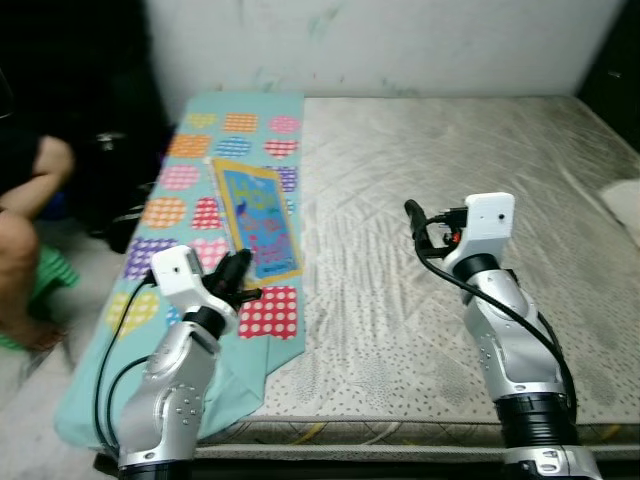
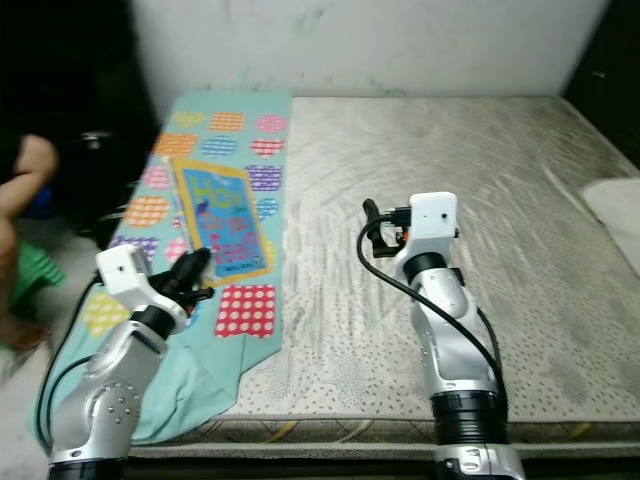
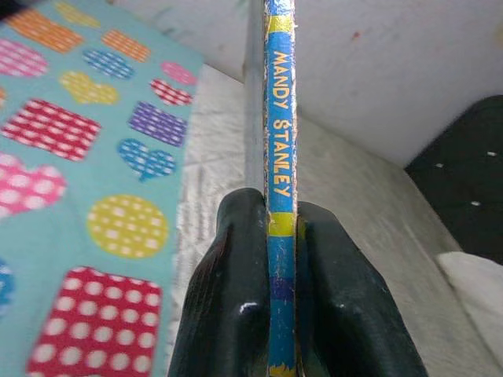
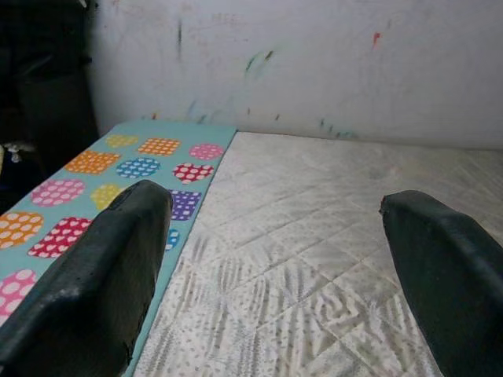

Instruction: Clean up the room

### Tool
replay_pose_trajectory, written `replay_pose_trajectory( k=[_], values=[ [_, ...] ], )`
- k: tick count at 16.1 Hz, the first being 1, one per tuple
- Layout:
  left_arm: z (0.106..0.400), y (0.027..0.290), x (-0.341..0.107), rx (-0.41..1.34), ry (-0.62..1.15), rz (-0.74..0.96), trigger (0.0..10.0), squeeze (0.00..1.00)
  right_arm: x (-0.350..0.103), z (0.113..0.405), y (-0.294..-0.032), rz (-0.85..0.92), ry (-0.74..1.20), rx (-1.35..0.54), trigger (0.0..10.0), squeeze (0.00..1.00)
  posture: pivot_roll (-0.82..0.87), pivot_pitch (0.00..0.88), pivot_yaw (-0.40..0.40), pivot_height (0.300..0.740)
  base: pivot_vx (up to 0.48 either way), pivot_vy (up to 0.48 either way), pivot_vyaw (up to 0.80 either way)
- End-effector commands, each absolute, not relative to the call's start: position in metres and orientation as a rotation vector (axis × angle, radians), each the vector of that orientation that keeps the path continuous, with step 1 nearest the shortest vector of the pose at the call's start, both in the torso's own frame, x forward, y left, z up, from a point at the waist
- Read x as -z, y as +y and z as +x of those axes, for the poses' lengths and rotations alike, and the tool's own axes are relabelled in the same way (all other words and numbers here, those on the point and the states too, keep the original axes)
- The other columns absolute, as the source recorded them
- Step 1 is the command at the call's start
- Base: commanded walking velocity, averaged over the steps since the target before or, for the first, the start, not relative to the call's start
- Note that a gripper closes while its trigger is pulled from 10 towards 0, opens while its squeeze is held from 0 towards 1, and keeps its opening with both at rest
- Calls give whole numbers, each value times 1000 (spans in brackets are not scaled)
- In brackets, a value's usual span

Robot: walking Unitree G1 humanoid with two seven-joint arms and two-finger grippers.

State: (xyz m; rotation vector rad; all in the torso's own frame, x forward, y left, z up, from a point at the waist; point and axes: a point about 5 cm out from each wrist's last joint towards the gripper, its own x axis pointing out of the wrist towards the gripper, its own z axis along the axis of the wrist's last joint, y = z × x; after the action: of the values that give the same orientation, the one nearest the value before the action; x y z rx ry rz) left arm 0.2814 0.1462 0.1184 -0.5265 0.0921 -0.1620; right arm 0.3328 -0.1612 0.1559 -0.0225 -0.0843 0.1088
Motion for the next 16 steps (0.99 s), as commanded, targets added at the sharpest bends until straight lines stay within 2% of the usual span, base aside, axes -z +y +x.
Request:
replay_pose_trajectory(
  k=[1, 16],
  values=[
    [285, 140, -128, 188, 54, -526, 10000, 0, -157, 333, -164, -12, -90, -96, 10000, 0, -165, 0, 21, 740, 0, 0, 0],
    [287, 139, -130, 207, 56, -546, 10000, 0, -158, 334, -164, -1, -96, -95, 10000, 0, -169, 0, 23, 740, 0, 0, 0]
  ],
)
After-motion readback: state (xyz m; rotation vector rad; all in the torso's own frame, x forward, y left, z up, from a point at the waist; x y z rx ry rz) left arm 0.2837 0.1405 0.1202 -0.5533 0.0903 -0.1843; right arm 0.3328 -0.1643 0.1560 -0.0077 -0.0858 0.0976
